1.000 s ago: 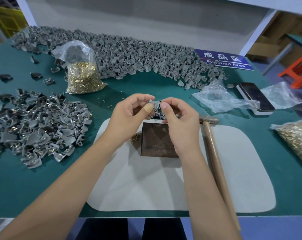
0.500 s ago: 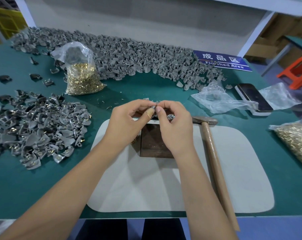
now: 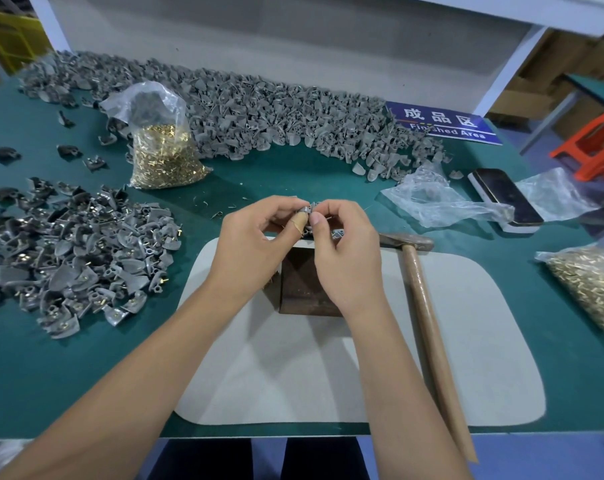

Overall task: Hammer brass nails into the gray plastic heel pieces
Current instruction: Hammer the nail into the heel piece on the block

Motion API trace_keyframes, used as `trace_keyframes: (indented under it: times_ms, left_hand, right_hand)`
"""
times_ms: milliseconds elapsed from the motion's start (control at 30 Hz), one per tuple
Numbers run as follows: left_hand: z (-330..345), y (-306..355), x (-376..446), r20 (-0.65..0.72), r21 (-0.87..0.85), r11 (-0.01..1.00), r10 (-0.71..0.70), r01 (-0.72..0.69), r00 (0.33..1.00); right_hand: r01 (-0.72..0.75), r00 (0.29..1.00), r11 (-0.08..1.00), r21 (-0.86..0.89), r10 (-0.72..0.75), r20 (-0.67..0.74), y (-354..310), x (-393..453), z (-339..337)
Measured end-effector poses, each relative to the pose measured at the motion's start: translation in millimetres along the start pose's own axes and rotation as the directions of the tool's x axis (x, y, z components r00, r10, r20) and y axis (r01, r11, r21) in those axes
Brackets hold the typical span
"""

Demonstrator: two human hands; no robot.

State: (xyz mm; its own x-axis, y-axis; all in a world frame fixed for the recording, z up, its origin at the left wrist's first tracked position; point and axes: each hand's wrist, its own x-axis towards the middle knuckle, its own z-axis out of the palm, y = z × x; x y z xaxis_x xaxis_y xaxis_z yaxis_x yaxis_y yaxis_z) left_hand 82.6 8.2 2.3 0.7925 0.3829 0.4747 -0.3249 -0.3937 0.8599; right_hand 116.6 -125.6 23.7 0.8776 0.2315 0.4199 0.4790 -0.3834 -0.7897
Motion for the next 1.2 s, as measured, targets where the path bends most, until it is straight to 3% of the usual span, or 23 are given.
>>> trace_keyframes:
  times_ms: [133, 433, 567, 800, 1200]
  left_hand:
    - [-3.8, 1.1, -0.1, 0.033, 0.092, 0.996, 0.01, -0.013, 0.999]
    - [-10.8, 5.7, 0.7, 0.128, 0.323, 0.914, 0.217, -0.247, 0.968]
    - [-11.2, 4.9, 0.5, 0.109, 0.315, 0.919, 0.214, -0.237, 0.971]
    - [-8.6, 5.5, -2.7, 0.041, 0.226, 0.97, 0.087, -0.094, 0.995]
    - [-8.7, 0.5, -0.5, 0.058, 0.099, 0.994, 0.036, -0.042, 0.998]
  right_hand:
    - [0.02, 1.0, 0.999, -0.036, -0.02, 0.003, 0.3, -1.1, 0.2]
    - [0.039, 0.996, 0.987, -0.157, -0.025, 0.091, -4.5, -1.1, 1.5]
    - [0.059, 0.995, 0.983, -0.176, -0.043, 0.093, -5.9, -1.1, 3.6]
    - [0.105, 0.991, 0.98, -0.169, -0.089, 0.102, -2.0, 0.8, 2.9]
    - [-0.015, 0.995, 0.999, 0.031, 0.012, 0.095, 7.5, 4.9, -2.1]
